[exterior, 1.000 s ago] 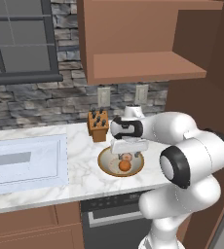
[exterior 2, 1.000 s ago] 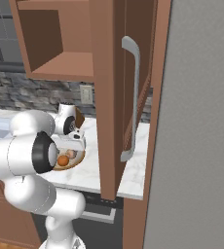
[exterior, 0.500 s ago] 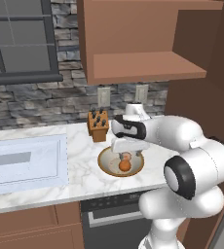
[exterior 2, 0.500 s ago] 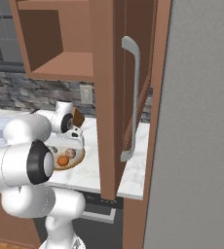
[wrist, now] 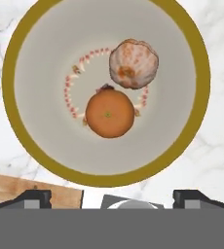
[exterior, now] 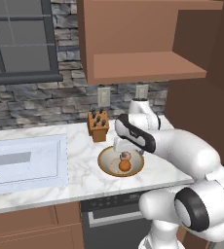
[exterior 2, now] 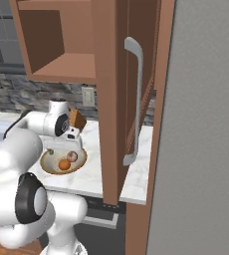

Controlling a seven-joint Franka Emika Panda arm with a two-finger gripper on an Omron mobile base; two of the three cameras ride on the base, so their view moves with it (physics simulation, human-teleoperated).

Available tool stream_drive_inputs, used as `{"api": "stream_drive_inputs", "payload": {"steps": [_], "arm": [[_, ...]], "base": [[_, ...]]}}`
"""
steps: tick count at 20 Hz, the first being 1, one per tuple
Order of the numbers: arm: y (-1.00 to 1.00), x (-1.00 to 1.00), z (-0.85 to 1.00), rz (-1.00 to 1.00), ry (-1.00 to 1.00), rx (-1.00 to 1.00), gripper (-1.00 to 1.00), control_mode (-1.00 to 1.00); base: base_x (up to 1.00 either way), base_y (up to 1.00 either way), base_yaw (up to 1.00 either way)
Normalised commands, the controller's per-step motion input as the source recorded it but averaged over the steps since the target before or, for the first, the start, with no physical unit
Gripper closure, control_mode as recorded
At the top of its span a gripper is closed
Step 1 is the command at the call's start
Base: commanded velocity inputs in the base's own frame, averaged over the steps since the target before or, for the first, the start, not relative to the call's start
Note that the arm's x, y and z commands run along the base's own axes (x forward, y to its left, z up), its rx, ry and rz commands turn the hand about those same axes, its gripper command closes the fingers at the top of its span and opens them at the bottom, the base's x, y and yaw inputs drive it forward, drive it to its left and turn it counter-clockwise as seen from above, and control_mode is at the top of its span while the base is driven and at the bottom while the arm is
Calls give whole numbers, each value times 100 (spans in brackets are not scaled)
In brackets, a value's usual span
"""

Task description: Pick the tangerines from the cabinet and place them in one bowl. Pick the pear from the sink and place it in the other bowl.

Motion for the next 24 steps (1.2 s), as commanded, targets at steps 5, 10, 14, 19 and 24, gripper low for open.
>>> {"api": "stream_drive_inputs", "payload": {"steps": [5, 10, 14, 19, 24], "arm": [[0, -38, 40, 0, -8, 0, -100, -100], [-3, -30, 36, 0, -2, 0, -100, -100], [-23, -37, 24, 0, -1, 0, -100, -100], [-29, -38, 27, 0, 0, 0, -100, -100], [-27, -30, 38, 0, 0, 0, -100, -100]], "base": [[0, 0, 0], [0, 0, 0], [0, 0, 0], [0, 0, 0], [0, 0, 0]]}}
